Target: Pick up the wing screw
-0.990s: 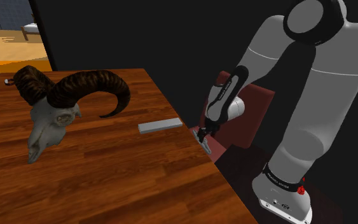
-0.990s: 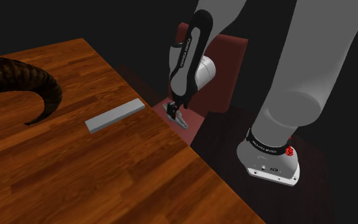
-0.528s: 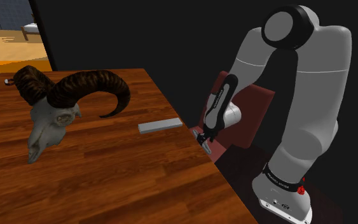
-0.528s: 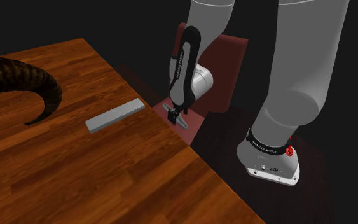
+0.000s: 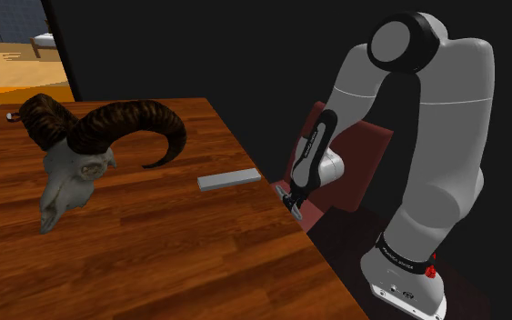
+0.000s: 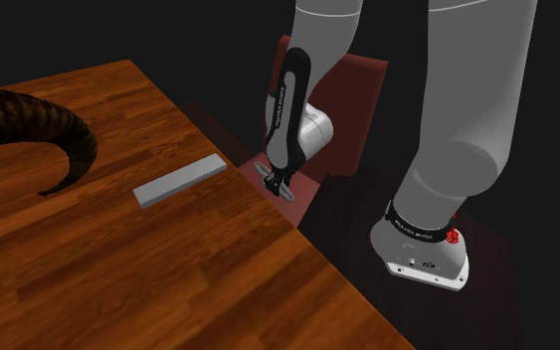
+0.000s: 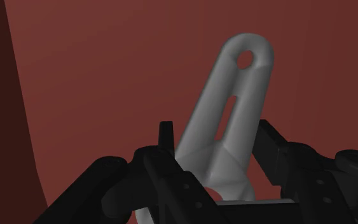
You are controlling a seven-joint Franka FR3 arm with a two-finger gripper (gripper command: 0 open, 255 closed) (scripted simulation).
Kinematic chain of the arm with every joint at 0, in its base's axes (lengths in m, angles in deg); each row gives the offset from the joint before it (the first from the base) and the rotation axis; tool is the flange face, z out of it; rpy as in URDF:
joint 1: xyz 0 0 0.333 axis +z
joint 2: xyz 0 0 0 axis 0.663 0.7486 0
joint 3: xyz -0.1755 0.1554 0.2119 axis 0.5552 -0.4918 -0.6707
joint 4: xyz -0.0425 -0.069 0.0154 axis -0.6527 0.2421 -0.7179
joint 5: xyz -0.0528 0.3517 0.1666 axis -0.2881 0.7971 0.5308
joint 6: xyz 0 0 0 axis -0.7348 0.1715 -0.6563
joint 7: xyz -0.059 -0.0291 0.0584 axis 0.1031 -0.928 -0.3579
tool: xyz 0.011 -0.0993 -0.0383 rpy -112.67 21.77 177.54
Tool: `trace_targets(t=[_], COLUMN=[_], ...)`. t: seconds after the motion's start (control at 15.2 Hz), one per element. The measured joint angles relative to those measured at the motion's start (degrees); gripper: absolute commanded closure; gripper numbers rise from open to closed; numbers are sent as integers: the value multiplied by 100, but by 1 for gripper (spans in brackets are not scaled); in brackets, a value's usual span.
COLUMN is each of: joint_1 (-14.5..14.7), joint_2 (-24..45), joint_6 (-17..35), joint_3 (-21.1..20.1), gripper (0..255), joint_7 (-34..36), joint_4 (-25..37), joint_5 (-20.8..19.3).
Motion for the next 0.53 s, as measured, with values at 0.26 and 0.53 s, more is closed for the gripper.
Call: trace_targets(t=[0.26,0.53], joint_1=[5,43], joint_2=[-1,-222], joint_6=[2,-170], joint_3=[2,52], gripper=[255,255], joint_7=[4,10], joint_4=[-1,-58], joint_5=[2,-14])
